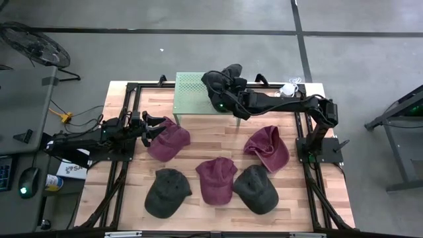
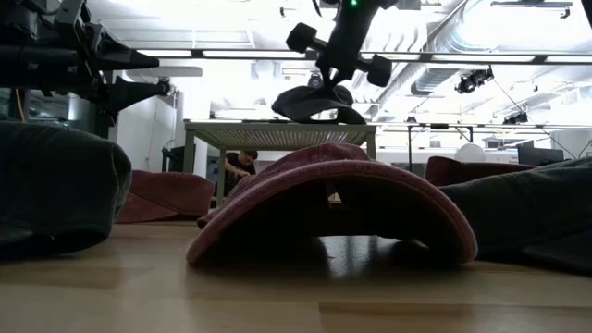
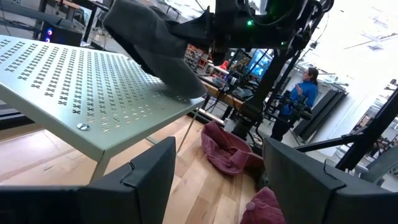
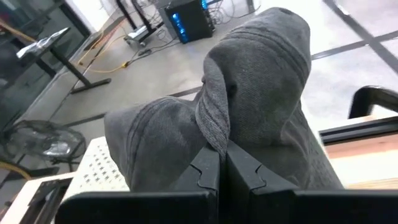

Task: Pick & Place hat
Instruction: Put the top black cap on the shelf

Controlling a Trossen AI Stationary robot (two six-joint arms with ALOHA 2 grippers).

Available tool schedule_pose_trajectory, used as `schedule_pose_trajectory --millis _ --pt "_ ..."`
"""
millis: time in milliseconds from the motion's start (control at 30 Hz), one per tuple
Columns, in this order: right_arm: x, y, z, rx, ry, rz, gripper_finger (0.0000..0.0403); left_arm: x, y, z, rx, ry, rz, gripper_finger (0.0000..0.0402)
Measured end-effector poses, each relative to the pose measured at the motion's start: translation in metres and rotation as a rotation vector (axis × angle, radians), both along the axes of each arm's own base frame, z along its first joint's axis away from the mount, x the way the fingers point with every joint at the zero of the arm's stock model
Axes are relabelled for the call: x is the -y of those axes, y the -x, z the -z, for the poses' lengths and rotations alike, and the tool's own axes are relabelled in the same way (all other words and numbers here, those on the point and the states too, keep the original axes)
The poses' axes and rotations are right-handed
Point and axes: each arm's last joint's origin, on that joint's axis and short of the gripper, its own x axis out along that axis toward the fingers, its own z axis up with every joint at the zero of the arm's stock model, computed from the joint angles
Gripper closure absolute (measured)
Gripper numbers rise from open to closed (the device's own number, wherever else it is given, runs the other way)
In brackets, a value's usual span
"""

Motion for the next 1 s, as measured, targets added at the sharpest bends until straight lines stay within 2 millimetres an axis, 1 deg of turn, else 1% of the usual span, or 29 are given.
schedule_pose_trajectory --millis 133,367,500,733,1000 --pt "0.0 0.0 0.003 0.0 -0.001 0.019 0.0403 0.0 0.0 0.0 0.0 0.0 0.0 0.0163" --pt "0.003 -0.018 0.022 0.025 -0.009 0.003 0.0402 0.0 0.0 0.0 0.0 0.0 0.0 0.0163" --pt "0.009 -0.021 0.028 0.04 -0.02 0.013 0.0402 0.0 0.0 0.0 0.0 0.0 0.0 0.0163" --pt "0.014 -0.022 0.026 0.087 0.018 0.063 0.0402 0.0 0.0 0.0 0.0 0.0 0.0 0.0163" --pt "0.014 -0.022 0.025 0.101 0.046 0.087 0.0402 0.0 0.0 0.0 0.0 0.0 0.0 0.0163"
